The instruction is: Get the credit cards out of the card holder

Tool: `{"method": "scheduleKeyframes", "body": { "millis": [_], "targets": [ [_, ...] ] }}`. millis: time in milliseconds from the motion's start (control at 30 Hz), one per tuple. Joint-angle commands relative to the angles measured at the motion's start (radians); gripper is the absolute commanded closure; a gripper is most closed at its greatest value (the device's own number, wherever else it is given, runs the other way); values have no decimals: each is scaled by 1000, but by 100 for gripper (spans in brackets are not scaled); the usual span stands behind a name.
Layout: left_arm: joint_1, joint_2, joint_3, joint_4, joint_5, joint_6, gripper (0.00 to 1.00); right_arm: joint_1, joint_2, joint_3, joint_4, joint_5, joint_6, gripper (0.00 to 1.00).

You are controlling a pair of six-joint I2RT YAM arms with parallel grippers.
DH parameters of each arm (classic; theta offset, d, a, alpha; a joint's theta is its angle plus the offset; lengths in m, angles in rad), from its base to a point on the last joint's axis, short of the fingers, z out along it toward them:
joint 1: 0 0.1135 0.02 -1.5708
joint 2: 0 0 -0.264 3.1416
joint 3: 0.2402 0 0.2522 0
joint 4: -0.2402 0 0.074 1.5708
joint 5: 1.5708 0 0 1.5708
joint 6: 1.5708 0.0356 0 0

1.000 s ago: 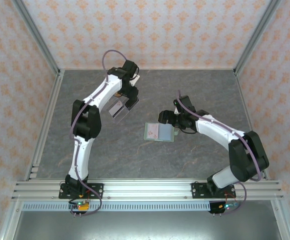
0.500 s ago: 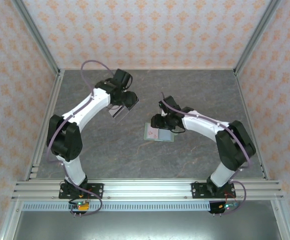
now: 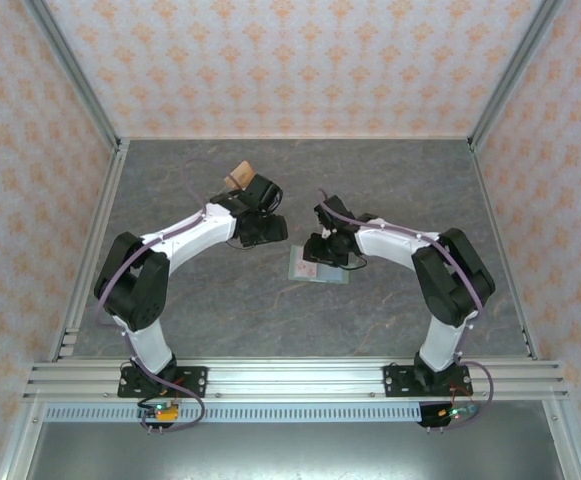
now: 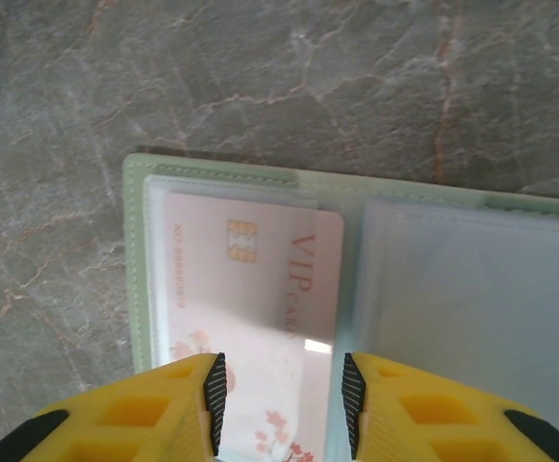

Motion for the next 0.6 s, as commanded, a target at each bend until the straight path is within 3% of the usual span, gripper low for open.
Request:
{"method": "scheduleKeyframes", "body": {
  "millis": [0,167,267,567],
  "targets": [
    [-13,-5,7,34,14,-34,38,-19,26,24,-38,27,21,61],
    [-31,28,-2,83,85,-64,46,-35,20,12,-34,21,20,64],
    [-37,47,-16,125,135,-95,56,-43,16,6,-17,-15,13,67],
    [-75,111,-43,194,177,-156,77,-72,-23,-34,35,-70,7,76]
  ]
}}
